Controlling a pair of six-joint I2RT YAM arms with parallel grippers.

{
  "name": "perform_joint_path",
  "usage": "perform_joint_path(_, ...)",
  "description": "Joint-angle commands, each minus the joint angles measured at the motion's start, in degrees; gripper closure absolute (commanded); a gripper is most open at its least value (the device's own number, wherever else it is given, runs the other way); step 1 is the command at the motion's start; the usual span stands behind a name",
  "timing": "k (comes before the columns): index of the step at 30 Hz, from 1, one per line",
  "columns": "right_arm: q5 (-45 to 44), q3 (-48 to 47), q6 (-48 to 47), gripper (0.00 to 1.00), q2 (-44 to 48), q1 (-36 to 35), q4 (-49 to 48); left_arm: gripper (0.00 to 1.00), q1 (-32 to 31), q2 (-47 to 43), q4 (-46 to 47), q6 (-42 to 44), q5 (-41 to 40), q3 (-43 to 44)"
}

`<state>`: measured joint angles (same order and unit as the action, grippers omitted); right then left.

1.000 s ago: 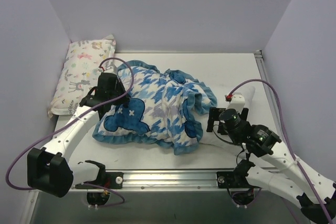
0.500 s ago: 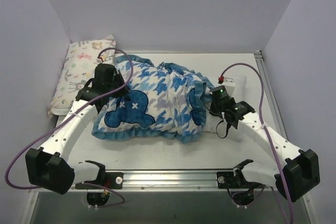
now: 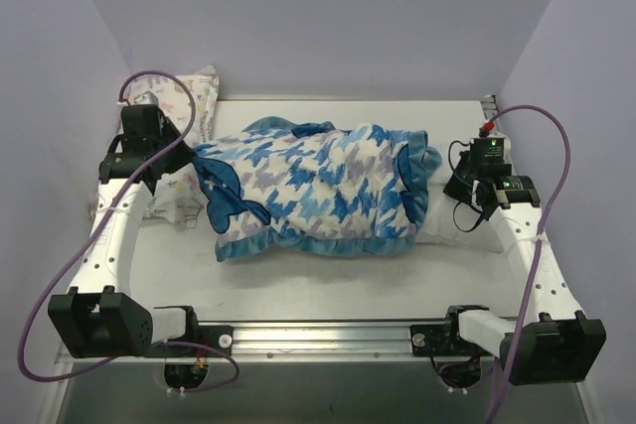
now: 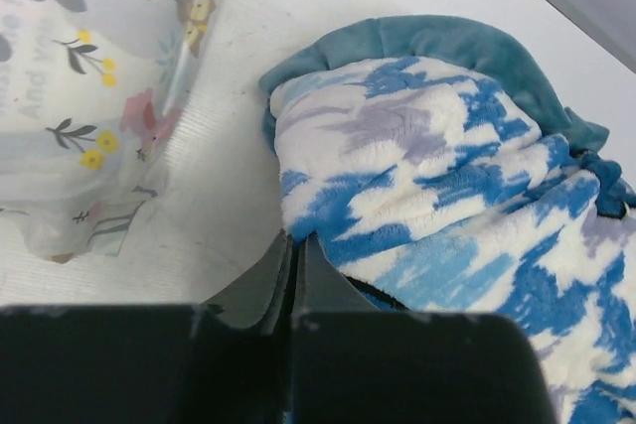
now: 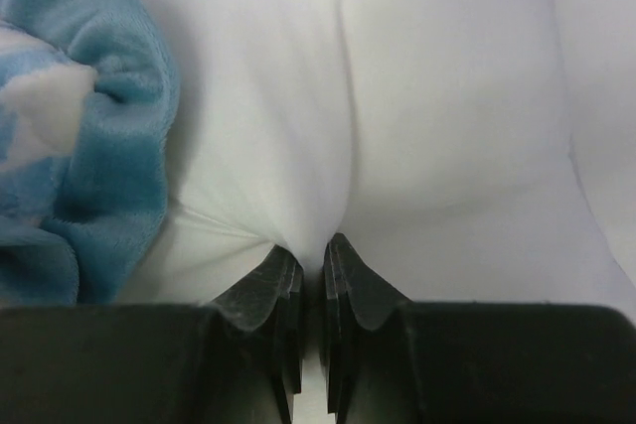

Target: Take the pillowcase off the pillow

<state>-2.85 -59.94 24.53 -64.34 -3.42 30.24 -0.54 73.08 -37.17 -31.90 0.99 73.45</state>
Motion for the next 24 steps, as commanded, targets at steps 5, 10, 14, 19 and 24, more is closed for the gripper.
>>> perform_joint_path(5,-4.18,-3.43,-2.65,1.00,1.32,7.55,1.75,1.00,13.27,-1.71,0.69,-0.09,-13.03,-0.68)
perform_joint_path(10,-3.04,-4.04,-1.86,1.00,0.88,8.08,1.84,1.00,15.39,-1.36,0.26,-0.18,-12.33,0.73)
perform_joint_path(14,-3.92,-4.83,-1.95,1.00,2.02,8.87,2.37,1.00,16.71,-0.31,-0.80,0.08,-15.24,2.83)
perform_joint_path(19,-4.70,-5.89,-1.68,1.00,2.46,9.74,2.98,1.00,17.06,0.84,-1.85,-1.58,-20.39,4.86)
perform_joint_path(24,-2.34,-7.12,-0.72,1.00,2.11,9.92,3.16,1.00,19.70,1.01,-3.09,-3.61,-19.10,7.75)
